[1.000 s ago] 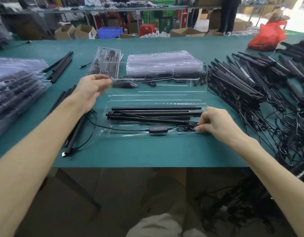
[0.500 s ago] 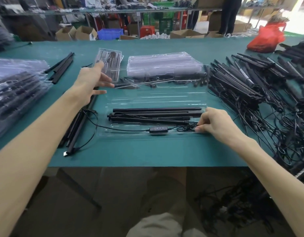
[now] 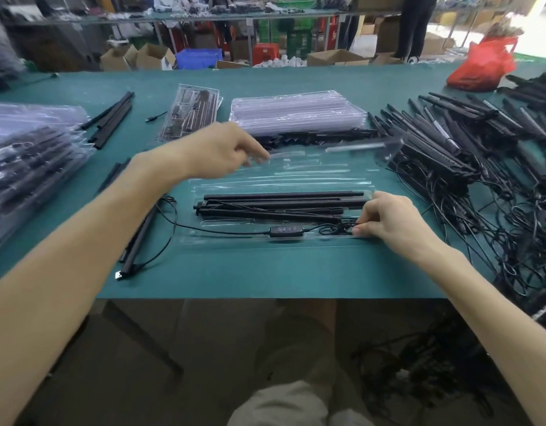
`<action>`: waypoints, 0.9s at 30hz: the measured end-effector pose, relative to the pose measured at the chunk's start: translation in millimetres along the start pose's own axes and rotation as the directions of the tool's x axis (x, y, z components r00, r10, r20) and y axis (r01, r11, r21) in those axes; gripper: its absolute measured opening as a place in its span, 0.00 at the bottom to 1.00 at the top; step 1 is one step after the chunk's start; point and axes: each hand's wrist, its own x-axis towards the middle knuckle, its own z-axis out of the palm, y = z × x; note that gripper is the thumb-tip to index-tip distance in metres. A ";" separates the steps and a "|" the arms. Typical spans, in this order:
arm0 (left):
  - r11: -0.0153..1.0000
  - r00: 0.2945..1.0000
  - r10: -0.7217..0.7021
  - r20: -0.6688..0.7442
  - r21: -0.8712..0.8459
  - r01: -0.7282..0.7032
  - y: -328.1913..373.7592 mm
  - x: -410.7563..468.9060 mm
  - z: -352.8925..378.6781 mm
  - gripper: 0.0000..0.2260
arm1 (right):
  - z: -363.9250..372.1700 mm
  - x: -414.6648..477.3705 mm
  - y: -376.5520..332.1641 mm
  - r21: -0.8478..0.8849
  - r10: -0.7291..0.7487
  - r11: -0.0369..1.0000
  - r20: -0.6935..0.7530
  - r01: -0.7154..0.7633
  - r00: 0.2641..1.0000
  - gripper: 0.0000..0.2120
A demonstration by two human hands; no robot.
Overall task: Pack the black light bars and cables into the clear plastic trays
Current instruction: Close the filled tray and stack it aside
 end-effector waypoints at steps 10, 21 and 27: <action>0.992 0.973 0.095 0.212 -0.100 -0.075 22.4 13.3 75.0 0.20 | 1.2 -5.9 -6.3 -0.014 0.017 1.000 -0.034 -0.017 0.999 0.10; 0.985 0.976 0.153 0.152 0.052 -0.162 5.8 15.4 113.0 0.44 | 16.1 -27.3 -17.3 -0.136 0.001 0.990 -0.252 -0.037 0.968 0.05; 0.983 0.978 0.158 0.133 0.074 -0.169 4.0 13.7 119.1 0.42 | 14.6 -32.8 -20.0 -0.205 -0.057 0.979 -0.249 0.005 0.967 0.08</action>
